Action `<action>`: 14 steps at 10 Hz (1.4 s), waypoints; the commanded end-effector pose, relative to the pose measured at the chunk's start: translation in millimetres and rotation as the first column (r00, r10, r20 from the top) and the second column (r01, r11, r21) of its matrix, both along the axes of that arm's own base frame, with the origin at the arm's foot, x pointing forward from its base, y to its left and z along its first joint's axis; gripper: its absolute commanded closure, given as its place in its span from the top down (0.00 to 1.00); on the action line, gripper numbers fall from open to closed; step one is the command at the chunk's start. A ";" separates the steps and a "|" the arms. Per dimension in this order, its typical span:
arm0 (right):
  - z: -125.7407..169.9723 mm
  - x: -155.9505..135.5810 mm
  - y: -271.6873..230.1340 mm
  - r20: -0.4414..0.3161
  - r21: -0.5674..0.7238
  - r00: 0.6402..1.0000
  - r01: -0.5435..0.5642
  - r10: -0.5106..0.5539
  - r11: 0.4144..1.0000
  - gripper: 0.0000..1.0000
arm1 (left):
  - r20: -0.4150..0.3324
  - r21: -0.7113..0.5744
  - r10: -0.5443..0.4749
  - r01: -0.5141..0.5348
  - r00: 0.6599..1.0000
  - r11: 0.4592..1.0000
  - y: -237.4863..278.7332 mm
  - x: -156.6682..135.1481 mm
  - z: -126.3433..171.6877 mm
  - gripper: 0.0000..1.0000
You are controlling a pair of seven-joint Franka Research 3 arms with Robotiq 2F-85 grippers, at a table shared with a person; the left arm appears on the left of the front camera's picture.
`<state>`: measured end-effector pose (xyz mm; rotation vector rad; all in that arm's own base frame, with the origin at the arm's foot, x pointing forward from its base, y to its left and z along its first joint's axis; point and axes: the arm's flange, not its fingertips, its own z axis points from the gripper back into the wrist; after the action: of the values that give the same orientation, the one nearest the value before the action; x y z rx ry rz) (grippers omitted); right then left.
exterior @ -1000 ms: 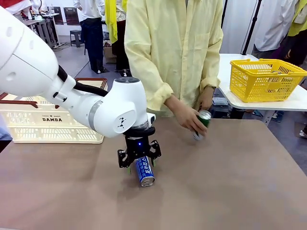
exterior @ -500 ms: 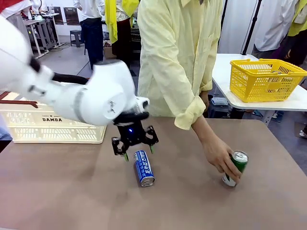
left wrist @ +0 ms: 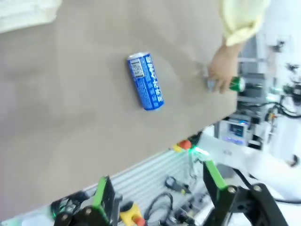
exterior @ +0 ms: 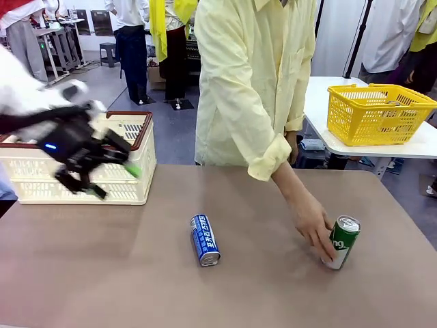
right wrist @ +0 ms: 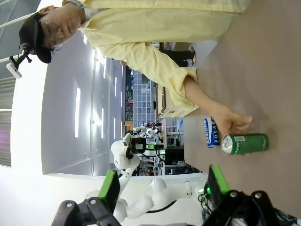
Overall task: Place the drinks into the Shopping basket.
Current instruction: Pick up one drink and place it into the Shopping basket.
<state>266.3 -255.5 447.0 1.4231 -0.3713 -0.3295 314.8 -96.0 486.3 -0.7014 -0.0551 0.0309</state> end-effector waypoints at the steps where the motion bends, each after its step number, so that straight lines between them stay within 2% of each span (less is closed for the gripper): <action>1: 4.4 -0.7 -0.2 -0.002 0.013 1.000 -0.002 0.002 1.000 1.00 | -0.037 -0.098 0.016 -0.020 0.999 0.995 51.0 -19.6 -36.6 1.00; 3: 4.4 -0.7 -0.2 -0.002 0.013 1.000 -0.002 0.002 1.000 1.00 | -0.045 -0.166 0.035 -0.042 0.998 0.985 59.6 -15.8 -45.1 1.00; 5: 4.4 -0.7 -0.2 -0.002 0.013 1.000 -0.002 0.002 1.000 1.00 | -0.048 -0.161 0.017 -0.025 0.999 0.987 52.7 -10.2 -43.5 1.00; 6: 4.4 -0.7 -0.2 -0.002 0.013 1.000 -0.002 0.002 1.000 1.00 | -0.051 -0.119 0.018 -0.024 0.999 0.993 31.3 -1.7 -34.5 1.00; 9: 4.4 -0.7 -0.2 -0.002 0.013 1.000 -0.002 0.002 1.000 1.00 | -0.097 0.091 0.021 -0.012 0.995 0.996 -89.0 40.4 -17.1 1.00; 11: 4.4 -0.7 -0.2 -0.002 0.013 1.000 -0.002 0.002 1.000 1.00 | -0.137 0.274 0.001 0.037 0.991 0.961 -173.4 59.6 -26.6 1.00; 14: 4.4 -0.7 -0.2 -0.002 0.013 1.000 -0.002 0.002 1.000 1.00 | -0.143 0.457 -0.003 0.069 0.990 0.887 -249.0 73.2 -53.6 1.00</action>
<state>266.4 -255.3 447.1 1.4236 -0.3702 -0.3285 373.0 -333.3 431.7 -0.3032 0.0681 0.0250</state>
